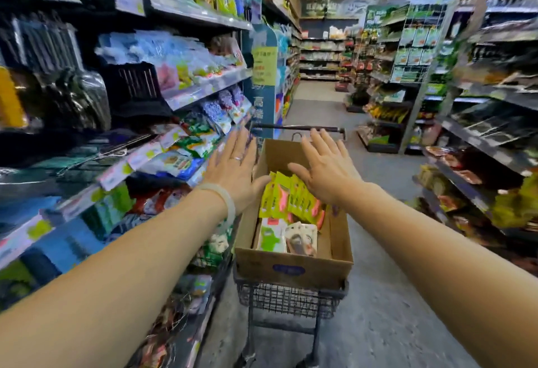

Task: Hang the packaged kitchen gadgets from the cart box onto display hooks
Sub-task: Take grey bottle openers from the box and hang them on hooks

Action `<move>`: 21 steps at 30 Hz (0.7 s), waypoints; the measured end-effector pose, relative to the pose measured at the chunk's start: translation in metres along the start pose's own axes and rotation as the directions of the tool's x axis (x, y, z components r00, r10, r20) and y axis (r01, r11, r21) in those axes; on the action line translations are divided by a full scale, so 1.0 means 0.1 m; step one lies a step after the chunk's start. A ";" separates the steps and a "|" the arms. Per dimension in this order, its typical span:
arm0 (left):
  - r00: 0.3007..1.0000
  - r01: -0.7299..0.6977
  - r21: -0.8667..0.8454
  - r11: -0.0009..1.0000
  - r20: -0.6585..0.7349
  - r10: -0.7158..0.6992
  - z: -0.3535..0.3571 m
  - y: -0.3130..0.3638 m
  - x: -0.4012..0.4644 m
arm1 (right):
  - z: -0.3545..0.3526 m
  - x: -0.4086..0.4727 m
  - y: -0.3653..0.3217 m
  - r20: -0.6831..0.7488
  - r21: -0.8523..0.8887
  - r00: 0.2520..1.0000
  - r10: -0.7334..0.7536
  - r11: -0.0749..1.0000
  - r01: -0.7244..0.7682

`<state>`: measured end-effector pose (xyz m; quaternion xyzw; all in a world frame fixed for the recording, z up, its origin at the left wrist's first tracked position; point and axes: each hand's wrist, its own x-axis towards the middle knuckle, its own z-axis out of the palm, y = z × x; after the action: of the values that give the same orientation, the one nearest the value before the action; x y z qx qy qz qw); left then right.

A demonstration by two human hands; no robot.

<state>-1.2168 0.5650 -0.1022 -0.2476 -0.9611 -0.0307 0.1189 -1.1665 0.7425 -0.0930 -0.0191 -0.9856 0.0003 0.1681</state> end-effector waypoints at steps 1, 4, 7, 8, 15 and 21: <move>1.000 -0.003 -0.002 1.000 0.016 0.003 0.14 -0.03 0.18 | 0.15 0.14 0.06 0.001 0.001 1.000 -0.003 1.000 0.003; 0.997 -0.030 -0.047 0.998 0.076 0.033 0.64 -0.07 0.73 | 0.60 0.58 0.28 0.038 0.017 0.998 0.041 0.999 -0.042; 0.982 -0.041 -0.153 0.987 0.175 0.068 1.14 -0.11 1.29 | 1.04 1.08 0.51 0.090 0.036 0.989 0.116 0.992 -0.120; 0.971 -0.041 -0.186 0.982 0.224 0.083 1.30 -0.12 1.47 | 1.17 1.24 0.59 0.118 0.039 0.984 0.135 0.989 -0.140; 0.855 0.000 -0.259 0.966 0.500 0.134 2.20 -0.29 2.25 | 2.17 1.79 0.86 0.402 0.114 0.889 0.218 0.952 -0.285; 0.722 0.126 -0.359 0.925 0.672 0.162 2.84 -0.30 2.34 | 2.93 1.71 0.93 0.646 0.162 0.730 0.223 0.895 -0.416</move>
<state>-1.4907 0.6821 -0.3203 -0.2687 -0.9080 -0.1207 -0.2979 -1.4210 0.8440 -0.3131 -0.1638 -0.9558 0.1830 -0.1615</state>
